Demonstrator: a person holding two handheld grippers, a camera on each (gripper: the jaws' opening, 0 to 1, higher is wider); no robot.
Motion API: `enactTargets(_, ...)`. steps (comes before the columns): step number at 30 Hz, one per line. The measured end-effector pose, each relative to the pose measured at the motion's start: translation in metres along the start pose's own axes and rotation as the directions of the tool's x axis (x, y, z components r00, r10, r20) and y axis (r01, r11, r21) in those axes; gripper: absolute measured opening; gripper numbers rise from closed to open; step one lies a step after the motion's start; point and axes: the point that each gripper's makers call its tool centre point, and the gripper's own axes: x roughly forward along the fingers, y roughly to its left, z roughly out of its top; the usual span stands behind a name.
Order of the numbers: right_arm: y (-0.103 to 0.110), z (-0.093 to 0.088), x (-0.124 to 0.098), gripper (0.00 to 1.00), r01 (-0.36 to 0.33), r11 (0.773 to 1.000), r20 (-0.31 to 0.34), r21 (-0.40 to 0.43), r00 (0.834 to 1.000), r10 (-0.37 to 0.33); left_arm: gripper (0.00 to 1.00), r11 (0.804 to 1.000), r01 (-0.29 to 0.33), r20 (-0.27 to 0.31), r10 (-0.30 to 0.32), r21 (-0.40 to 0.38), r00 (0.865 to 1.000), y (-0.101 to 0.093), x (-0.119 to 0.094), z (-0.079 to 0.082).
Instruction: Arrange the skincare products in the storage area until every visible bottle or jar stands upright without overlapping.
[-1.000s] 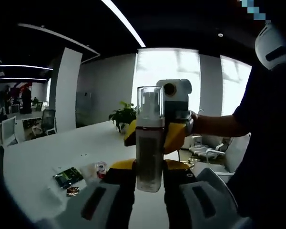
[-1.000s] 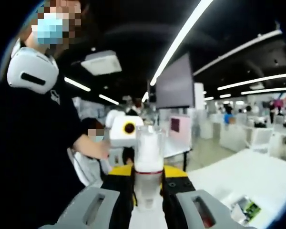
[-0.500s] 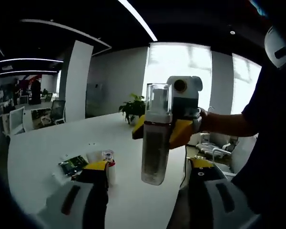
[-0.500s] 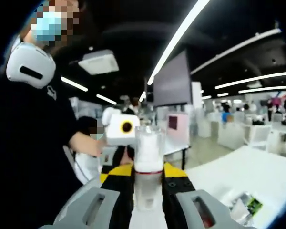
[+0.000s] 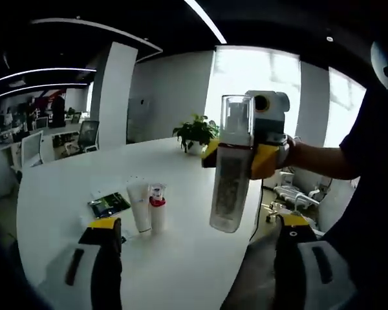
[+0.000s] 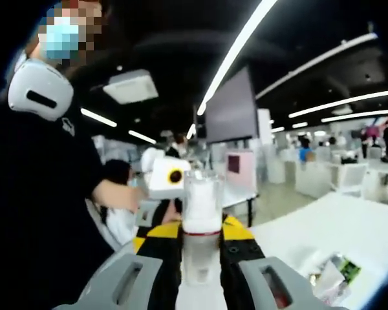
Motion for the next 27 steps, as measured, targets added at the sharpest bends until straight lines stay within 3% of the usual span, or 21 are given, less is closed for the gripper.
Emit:
enactTargets(7,-0.001,-0.009,0.0,0.14,0.006,1.0,-0.001,0.012,1.0,-0.006,0.99,0.998,-0.065,-0.076,0.064,-0.007,0.995,0.013,-0.008,-0.021)
enactTargets(15,-0.009,-0.019,-0.002,0.14,0.023,1.0,0.013,-0.001,1.0,-0.023,0.99,0.993,-0.115,-0.079,0.113,-0.015,0.99,0.023,-0.017,-0.028)
enactTargets(27,-0.043,-0.061,-0.01,0.14,0.083,0.997,-0.011,-0.007,0.996,-0.083,0.99,0.977,-0.21,-0.089,0.206,-0.044,0.975,0.045,-0.037,-0.044)
